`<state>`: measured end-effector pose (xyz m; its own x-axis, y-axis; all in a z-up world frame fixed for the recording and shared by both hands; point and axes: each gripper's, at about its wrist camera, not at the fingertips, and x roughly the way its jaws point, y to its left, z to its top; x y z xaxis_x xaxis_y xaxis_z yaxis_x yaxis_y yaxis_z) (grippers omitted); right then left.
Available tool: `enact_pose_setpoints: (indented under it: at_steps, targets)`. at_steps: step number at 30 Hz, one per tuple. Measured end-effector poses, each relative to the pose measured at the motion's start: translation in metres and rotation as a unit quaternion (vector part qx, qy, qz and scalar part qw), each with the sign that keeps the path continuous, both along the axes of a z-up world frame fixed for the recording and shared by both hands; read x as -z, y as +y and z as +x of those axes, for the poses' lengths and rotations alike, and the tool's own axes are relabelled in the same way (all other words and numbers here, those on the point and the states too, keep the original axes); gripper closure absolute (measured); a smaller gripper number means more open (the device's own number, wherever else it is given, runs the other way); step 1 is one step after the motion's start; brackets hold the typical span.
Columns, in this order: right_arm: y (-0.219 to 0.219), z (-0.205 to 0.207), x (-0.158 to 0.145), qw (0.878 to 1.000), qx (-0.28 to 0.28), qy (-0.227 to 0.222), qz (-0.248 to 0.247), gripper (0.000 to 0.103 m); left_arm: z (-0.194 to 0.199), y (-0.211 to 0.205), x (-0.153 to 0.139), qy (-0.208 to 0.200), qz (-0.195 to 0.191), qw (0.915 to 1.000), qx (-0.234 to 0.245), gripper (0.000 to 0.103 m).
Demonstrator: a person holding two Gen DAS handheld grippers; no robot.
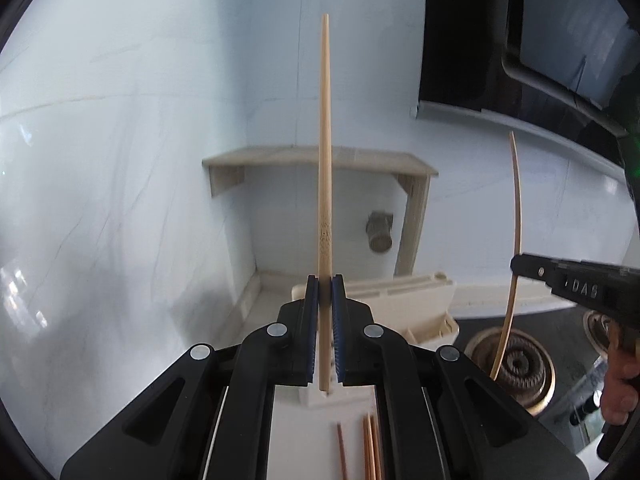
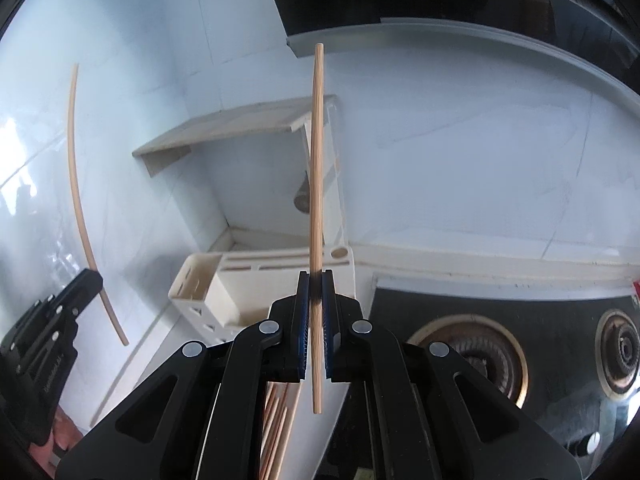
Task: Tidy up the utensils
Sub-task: 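Lift both held chopsticks up toward the cream utensil holder, then lower both chopsticks into the holder slots and open both tools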
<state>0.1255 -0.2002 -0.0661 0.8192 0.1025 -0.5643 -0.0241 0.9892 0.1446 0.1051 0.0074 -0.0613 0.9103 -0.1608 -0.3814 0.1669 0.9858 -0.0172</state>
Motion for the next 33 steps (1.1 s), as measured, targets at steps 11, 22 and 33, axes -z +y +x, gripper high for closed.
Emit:
enact_pose_setpoints:
  at_steps: [11,22,33]
  targets:
    - [-0.003,0.027,-0.01,0.998,-0.004,-0.059,-0.001,0.096,0.028,-0.008,-0.01,-0.085,-0.016,0.9962,-0.007,0.097]
    - [-0.018,0.054,0.01,0.997,-0.004,-0.07,0.03,0.096,0.059,-0.018,0.019,-0.123,-0.017,0.9919,-0.026,0.097]
    - [-0.019,0.067,0.016,0.997,-0.007,-0.077,0.028,0.096,0.075,-0.021,0.045,-0.119,0.001,0.9922,-0.039,0.097]
